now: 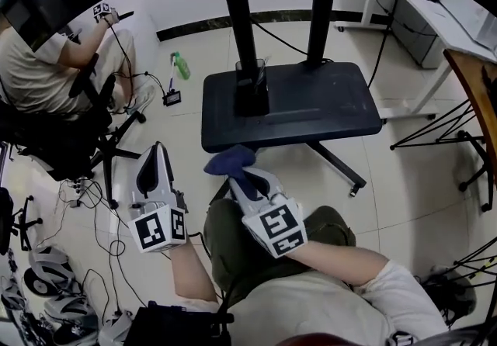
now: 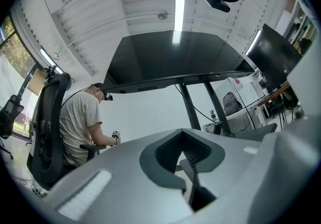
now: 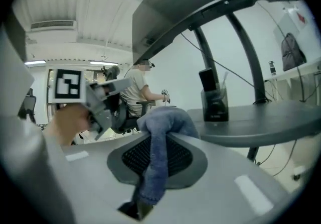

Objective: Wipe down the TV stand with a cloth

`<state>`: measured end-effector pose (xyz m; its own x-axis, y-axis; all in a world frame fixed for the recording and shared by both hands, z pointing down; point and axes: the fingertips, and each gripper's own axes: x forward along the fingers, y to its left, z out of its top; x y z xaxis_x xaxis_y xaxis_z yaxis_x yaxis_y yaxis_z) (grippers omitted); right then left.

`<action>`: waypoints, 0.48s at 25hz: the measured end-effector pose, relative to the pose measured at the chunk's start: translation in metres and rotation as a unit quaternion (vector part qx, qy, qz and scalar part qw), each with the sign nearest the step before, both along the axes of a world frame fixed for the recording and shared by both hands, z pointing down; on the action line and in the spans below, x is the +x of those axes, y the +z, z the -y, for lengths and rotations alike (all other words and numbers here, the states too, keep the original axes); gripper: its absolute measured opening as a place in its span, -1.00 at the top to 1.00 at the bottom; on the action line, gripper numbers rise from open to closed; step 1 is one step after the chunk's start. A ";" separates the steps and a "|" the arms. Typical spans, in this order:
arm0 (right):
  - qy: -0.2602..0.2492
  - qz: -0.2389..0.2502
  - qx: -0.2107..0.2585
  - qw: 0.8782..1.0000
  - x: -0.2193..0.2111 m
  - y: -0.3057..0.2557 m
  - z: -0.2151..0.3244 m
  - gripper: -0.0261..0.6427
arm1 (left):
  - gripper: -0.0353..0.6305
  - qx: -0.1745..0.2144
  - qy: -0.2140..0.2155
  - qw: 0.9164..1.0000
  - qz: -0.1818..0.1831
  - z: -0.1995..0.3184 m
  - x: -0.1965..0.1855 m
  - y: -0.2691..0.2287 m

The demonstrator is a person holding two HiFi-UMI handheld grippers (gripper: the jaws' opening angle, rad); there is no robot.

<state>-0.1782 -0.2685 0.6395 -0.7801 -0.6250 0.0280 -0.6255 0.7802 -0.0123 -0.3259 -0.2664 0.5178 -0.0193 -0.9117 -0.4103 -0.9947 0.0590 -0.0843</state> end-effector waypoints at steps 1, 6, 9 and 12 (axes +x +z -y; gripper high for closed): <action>0.004 0.015 0.015 1.000 0.018 -0.013 -0.011 0.75 | 0.17 -0.003 0.001 1.000 0.001 0.002 0.002 0.003; 0.089 0.046 -0.012 0.995 0.106 -0.092 0.065 0.75 | 0.17 -0.014 0.009 1.000 0.003 0.010 0.013 0.011; 0.128 0.037 -0.057 0.989 0.129 -0.082 0.190 0.75 | 0.17 -0.018 0.015 1.000 0.014 0.014 0.026 0.008; 0.159 -0.009 -0.185 0.970 0.128 -0.021 0.261 0.75 | 0.17 -0.021 0.027 0.999 0.021 0.014 0.040 0.003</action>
